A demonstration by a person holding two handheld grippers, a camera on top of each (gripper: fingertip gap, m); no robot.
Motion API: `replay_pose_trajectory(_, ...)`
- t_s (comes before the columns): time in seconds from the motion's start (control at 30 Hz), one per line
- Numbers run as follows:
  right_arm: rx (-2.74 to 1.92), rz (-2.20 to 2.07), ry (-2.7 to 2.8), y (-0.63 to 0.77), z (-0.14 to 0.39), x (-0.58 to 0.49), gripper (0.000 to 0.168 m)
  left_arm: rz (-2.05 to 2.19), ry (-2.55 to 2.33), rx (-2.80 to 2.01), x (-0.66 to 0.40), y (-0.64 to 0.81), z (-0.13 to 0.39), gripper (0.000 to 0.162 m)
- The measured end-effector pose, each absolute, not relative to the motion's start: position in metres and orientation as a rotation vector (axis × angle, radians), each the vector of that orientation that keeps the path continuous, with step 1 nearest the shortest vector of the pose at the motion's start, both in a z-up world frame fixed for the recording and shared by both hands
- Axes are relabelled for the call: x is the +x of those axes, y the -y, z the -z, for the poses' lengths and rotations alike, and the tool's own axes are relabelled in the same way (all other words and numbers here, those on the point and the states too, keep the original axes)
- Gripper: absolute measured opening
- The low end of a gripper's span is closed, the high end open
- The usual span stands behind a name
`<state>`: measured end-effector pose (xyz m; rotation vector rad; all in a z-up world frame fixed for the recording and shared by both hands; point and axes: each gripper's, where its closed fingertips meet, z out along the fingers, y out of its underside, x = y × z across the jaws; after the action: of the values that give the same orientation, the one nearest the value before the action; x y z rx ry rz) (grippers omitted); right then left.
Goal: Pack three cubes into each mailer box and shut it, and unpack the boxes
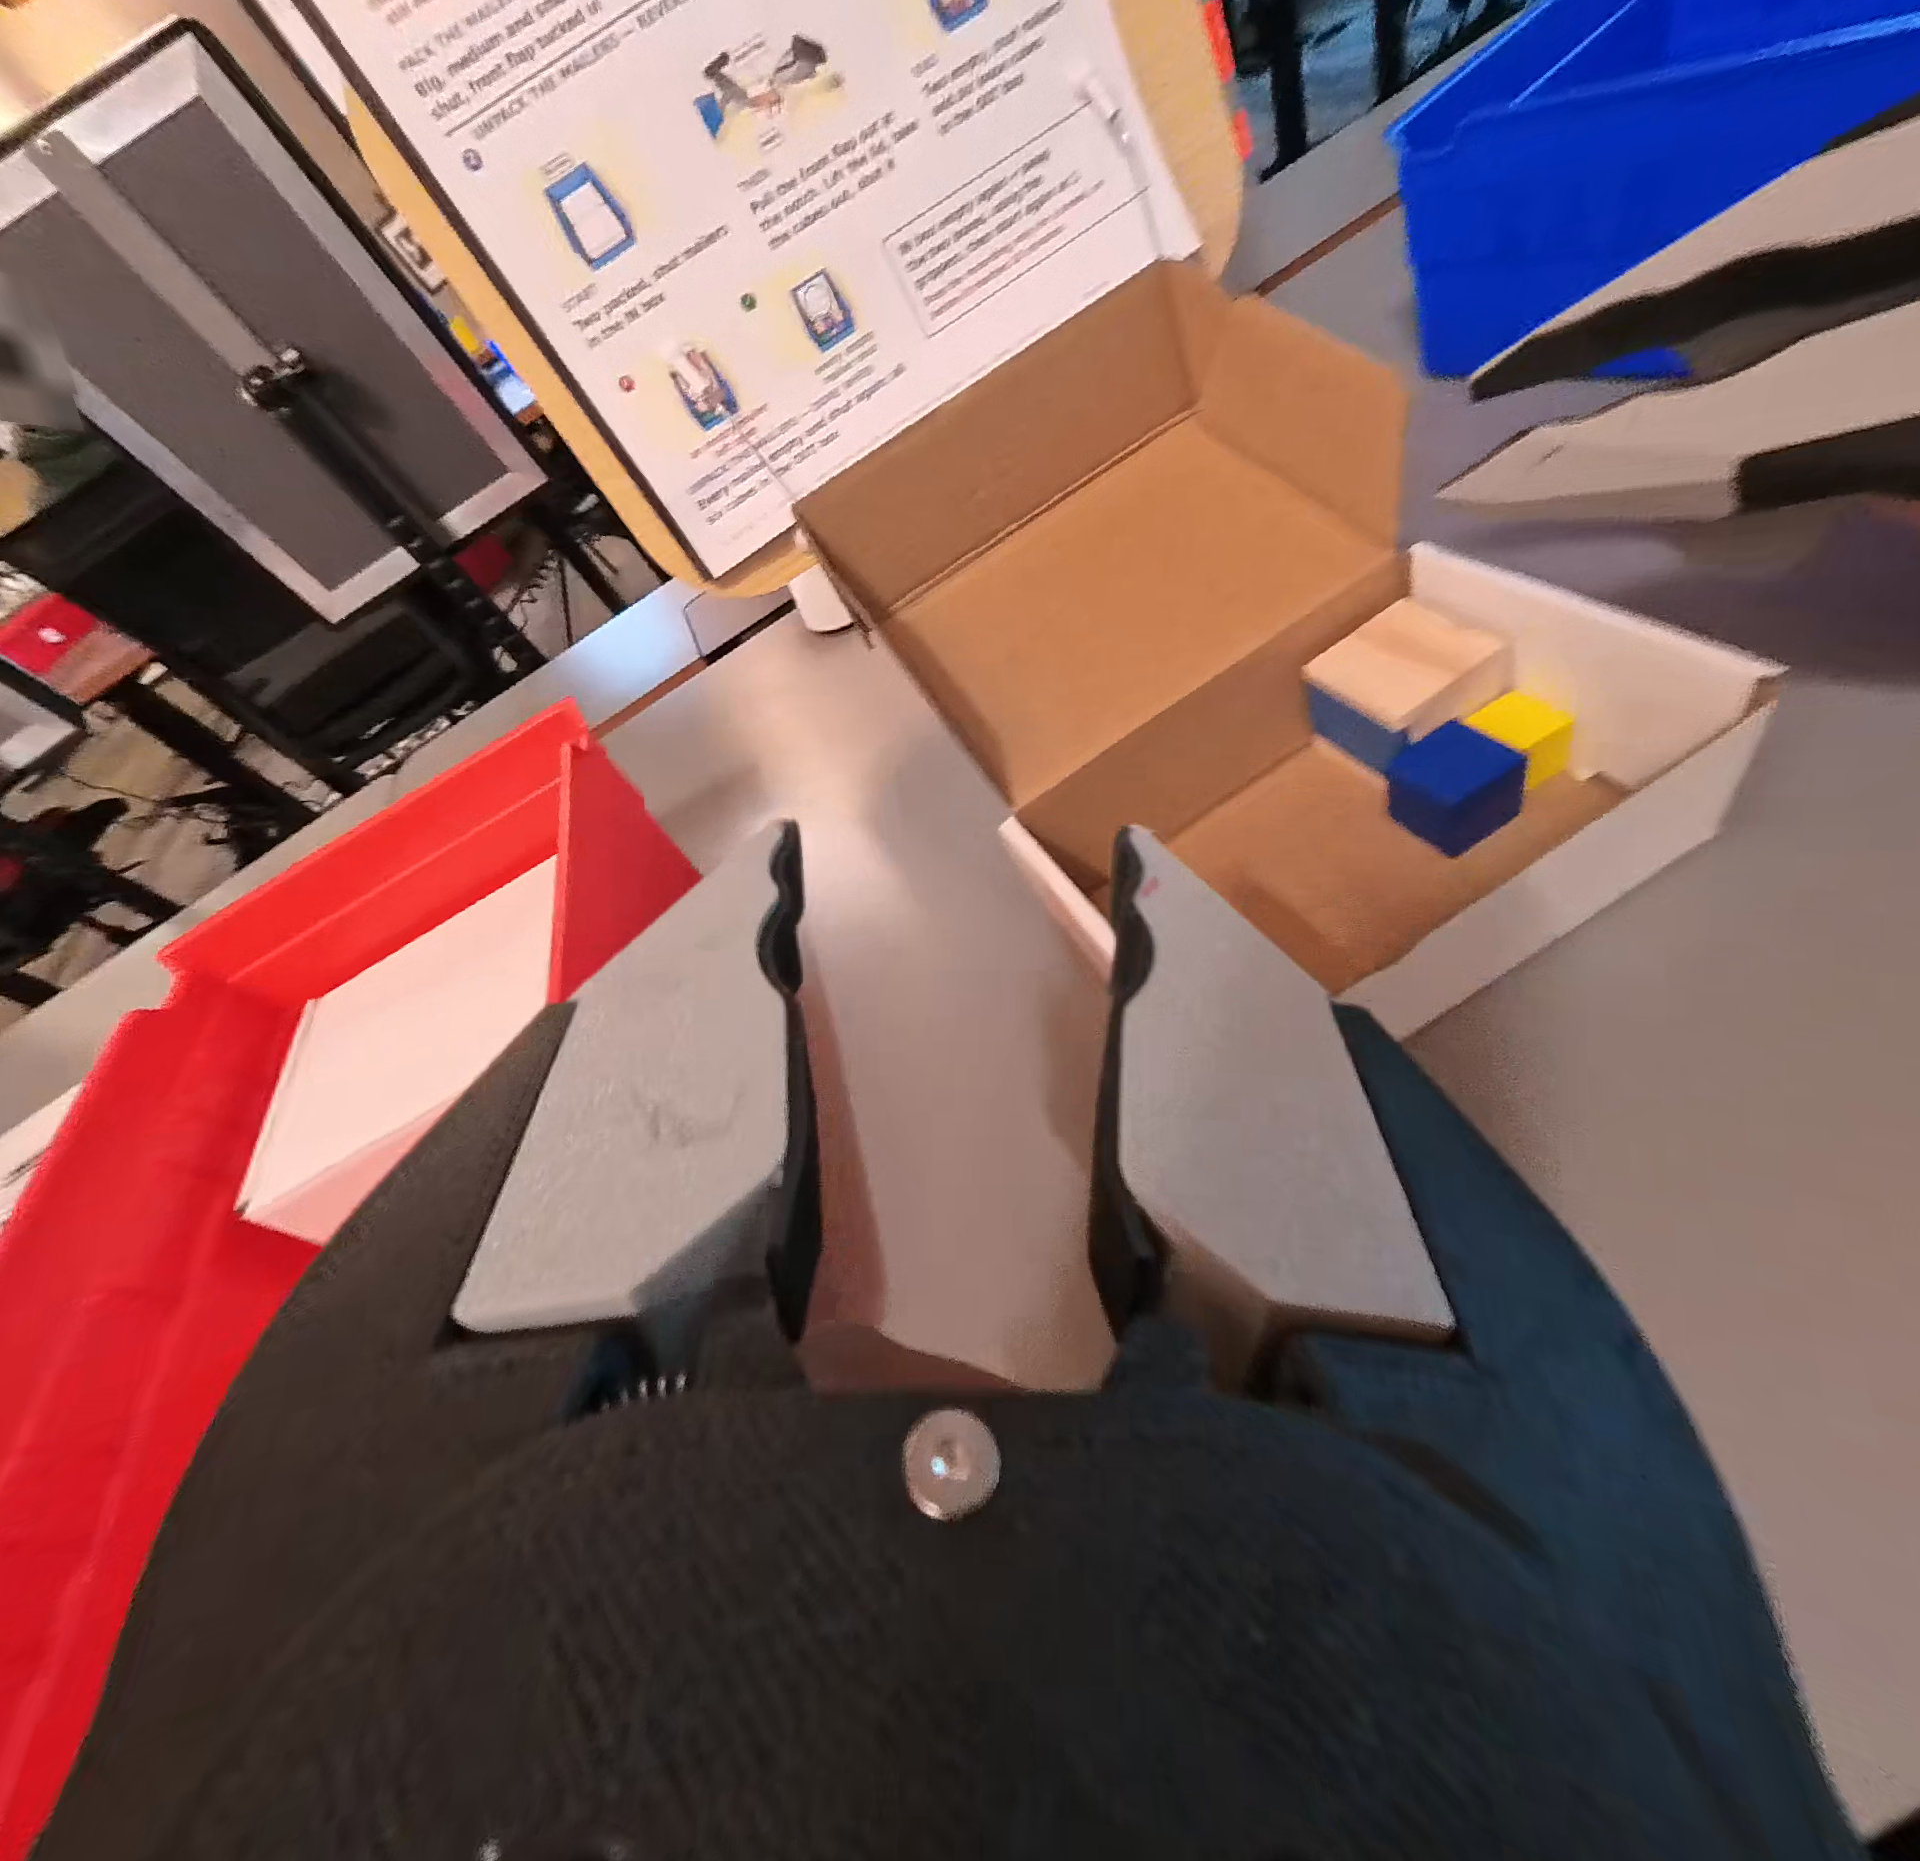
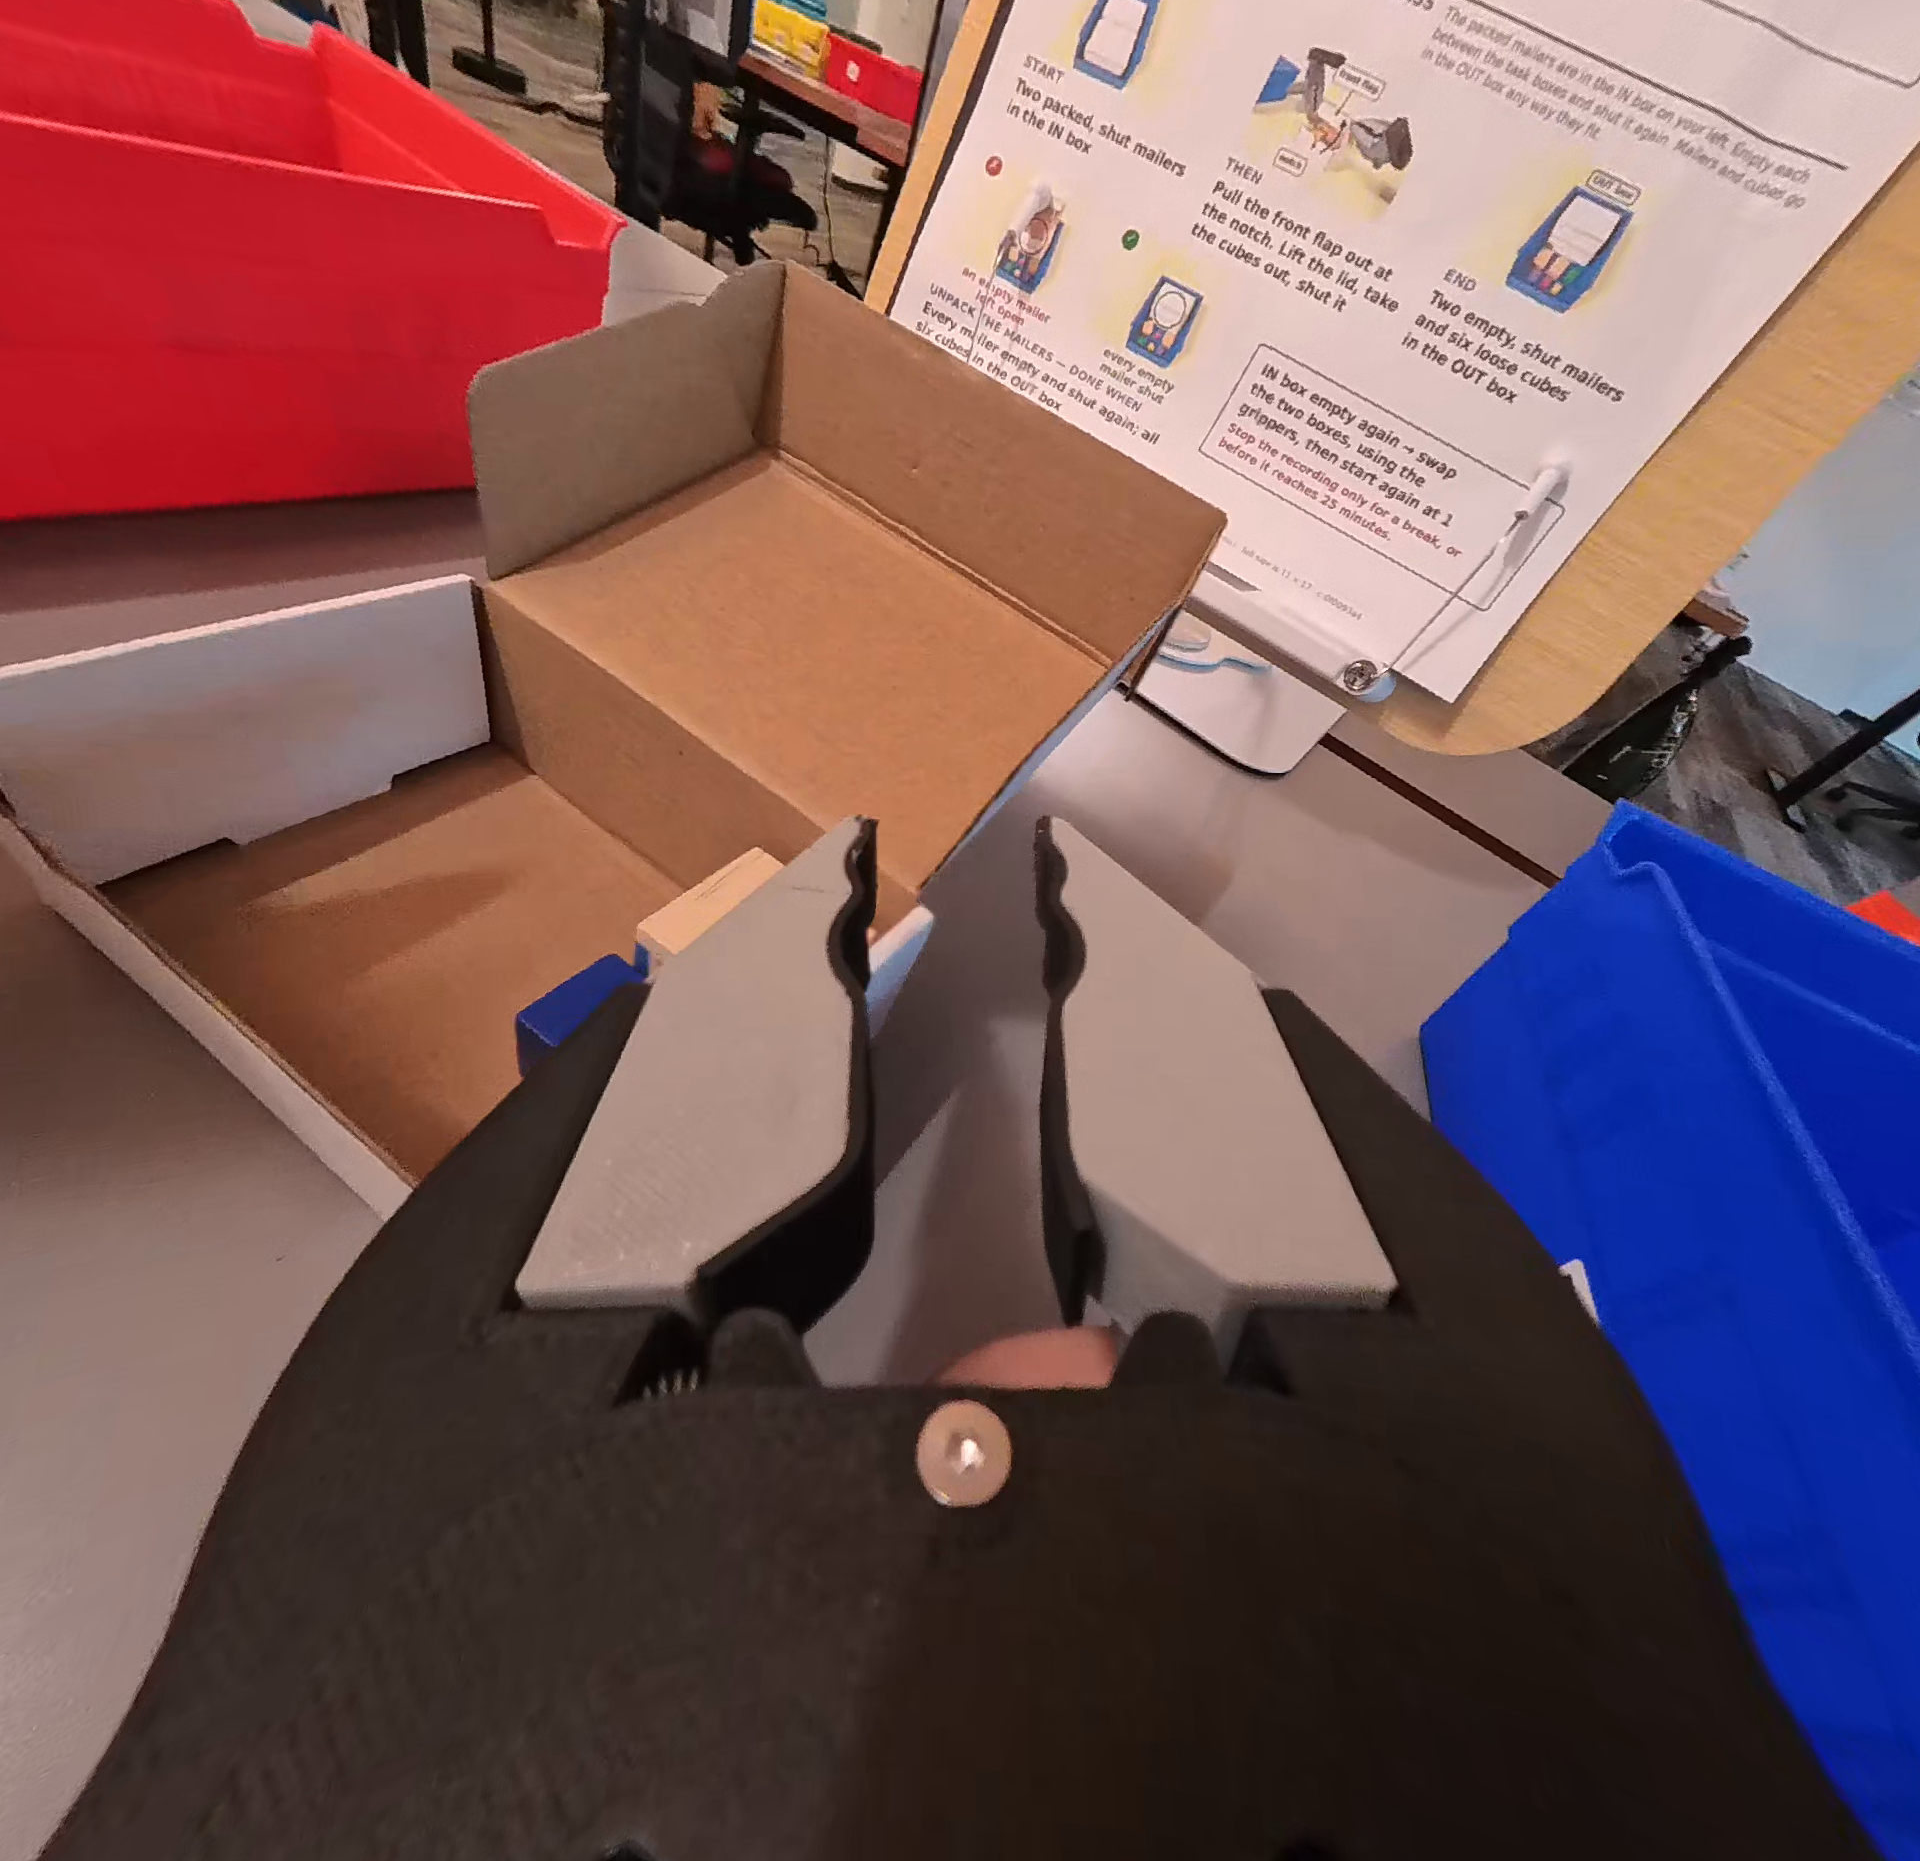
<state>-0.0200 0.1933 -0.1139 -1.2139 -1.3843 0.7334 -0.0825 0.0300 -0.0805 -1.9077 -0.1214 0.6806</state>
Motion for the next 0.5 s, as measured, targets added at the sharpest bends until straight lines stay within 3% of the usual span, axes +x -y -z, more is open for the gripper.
replay_pose_trajectory(0.5, -1.257, -0.737, 1.37, -0.204, 0.121, -0.021, 0.028, -0.758, 0.062, -2.02, -0.087, -0.024, 0.1, 0.058)
